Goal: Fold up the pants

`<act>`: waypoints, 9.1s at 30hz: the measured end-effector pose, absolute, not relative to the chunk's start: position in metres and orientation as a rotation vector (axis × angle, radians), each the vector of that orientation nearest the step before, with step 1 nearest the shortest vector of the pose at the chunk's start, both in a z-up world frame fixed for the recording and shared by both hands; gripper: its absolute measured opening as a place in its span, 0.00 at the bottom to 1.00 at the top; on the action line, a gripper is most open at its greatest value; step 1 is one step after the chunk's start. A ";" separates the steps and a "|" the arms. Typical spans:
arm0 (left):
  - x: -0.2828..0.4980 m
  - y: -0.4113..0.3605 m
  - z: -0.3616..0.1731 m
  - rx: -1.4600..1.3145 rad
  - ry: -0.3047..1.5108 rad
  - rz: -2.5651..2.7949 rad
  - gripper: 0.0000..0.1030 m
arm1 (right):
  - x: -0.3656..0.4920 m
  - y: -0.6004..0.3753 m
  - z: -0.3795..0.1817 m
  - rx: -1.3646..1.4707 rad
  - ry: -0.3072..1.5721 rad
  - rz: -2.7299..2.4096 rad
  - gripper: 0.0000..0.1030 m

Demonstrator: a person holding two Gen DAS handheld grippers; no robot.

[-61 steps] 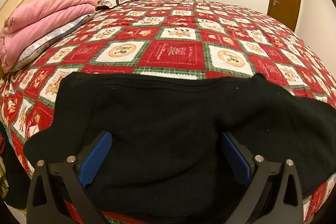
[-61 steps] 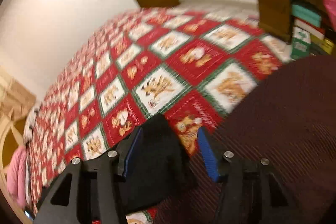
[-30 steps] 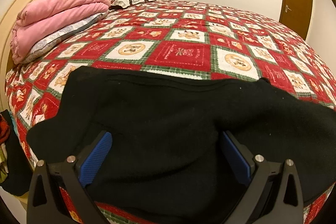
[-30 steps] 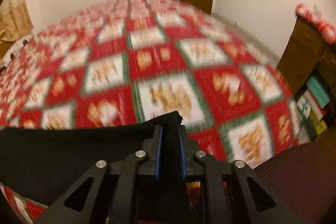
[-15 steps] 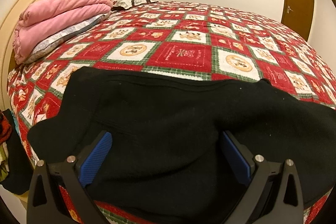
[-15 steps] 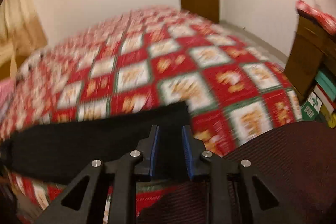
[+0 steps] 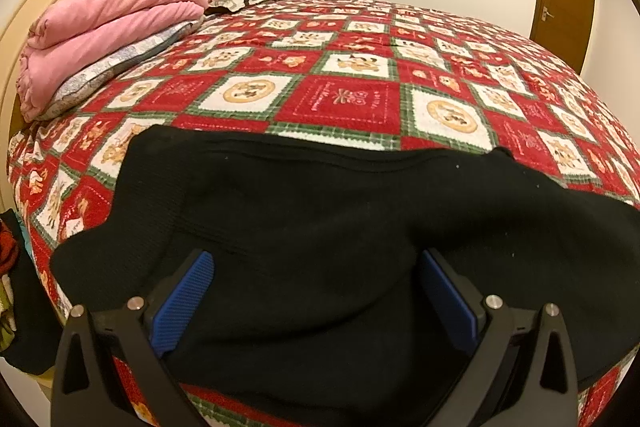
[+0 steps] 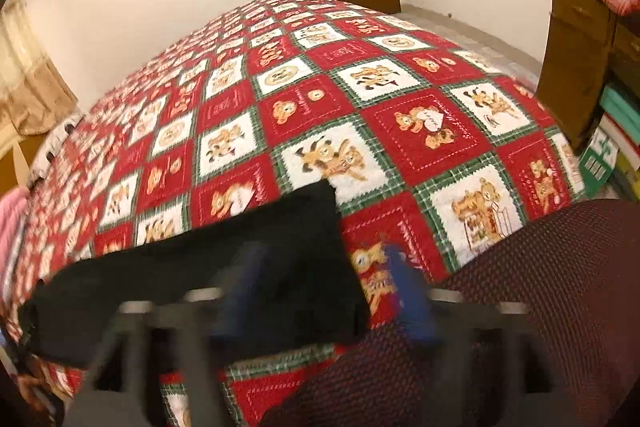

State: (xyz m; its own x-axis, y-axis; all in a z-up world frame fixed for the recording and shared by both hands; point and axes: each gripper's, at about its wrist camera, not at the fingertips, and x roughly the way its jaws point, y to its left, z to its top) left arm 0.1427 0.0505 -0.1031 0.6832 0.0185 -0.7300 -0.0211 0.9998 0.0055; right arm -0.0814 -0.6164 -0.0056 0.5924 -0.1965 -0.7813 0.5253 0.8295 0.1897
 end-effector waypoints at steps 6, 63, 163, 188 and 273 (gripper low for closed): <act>0.145 0.050 -0.102 -0.002 0.821 0.029 1.00 | -0.037 -0.616 -0.050 0.325 1.057 -0.418 0.65; 0.141 0.052 -0.103 -0.008 0.799 0.012 1.00 | -0.042 -0.603 -0.049 0.428 0.999 -0.420 0.18; 0.088 -0.080 -0.045 0.125 0.681 -0.378 1.00 | 0.045 -0.424 -0.064 0.284 0.718 -0.125 0.22; 0.116 0.207 -0.112 -0.581 0.739 -0.084 0.33 | -0.008 -0.288 -0.026 0.053 0.582 -0.097 0.40; 0.023 -0.186 -0.067 0.303 0.459 -0.756 0.22 | -0.045 -0.422 -0.038 0.731 0.596 0.032 0.54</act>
